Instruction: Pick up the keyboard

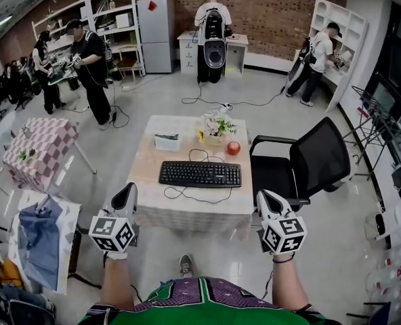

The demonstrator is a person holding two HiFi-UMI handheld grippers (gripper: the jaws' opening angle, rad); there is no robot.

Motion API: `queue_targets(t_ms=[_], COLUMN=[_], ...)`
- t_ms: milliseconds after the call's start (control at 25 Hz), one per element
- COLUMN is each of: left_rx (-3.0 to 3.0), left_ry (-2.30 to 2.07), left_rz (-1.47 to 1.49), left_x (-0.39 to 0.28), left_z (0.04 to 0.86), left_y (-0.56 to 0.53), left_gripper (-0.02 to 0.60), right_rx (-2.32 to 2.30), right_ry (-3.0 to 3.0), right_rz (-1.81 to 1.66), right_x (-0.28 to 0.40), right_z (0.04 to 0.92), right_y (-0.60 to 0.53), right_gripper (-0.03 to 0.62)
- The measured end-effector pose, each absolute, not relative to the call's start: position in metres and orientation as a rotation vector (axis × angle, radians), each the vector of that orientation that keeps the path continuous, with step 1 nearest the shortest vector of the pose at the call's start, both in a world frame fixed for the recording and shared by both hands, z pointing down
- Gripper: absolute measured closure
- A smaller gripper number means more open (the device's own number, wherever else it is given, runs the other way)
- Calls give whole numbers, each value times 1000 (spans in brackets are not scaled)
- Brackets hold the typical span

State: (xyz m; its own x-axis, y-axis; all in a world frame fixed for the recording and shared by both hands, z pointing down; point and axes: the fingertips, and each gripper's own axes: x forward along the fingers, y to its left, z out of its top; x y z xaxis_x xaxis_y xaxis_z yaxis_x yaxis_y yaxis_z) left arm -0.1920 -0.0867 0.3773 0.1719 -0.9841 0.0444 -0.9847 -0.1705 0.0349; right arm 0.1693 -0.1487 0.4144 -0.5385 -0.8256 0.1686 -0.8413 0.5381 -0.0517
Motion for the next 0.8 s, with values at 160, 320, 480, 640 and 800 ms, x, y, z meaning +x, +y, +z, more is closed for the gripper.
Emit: queue_targets(t_ms=[160, 320, 480, 640, 800], left_rx=[2418, 2453, 2459, 2474, 2478], left_ry=[-1954, -1927, -1903, -1857, -1824], left_rz=[11, -4, -27, -28, -48], left_x=[-210, -235, -258, -269, -275], left_z=[370, 366, 365, 373, 380], left_y=[-128, -166, -202, -226, -246], left_gripper=[562, 561, 561, 561, 561], right_rx=[1468, 1493, 1510, 1554, 1596], right_ry=[-2646, -2665, -2628, -2600, -2582], right_rz=[159, 160, 166, 183, 192], right_x=[149, 121, 100, 89, 87], right_z=[394, 382, 385, 391, 396], right_y=[-183, -216, -245, -261, -273], right_gripper=[594, 594, 594, 593, 594])
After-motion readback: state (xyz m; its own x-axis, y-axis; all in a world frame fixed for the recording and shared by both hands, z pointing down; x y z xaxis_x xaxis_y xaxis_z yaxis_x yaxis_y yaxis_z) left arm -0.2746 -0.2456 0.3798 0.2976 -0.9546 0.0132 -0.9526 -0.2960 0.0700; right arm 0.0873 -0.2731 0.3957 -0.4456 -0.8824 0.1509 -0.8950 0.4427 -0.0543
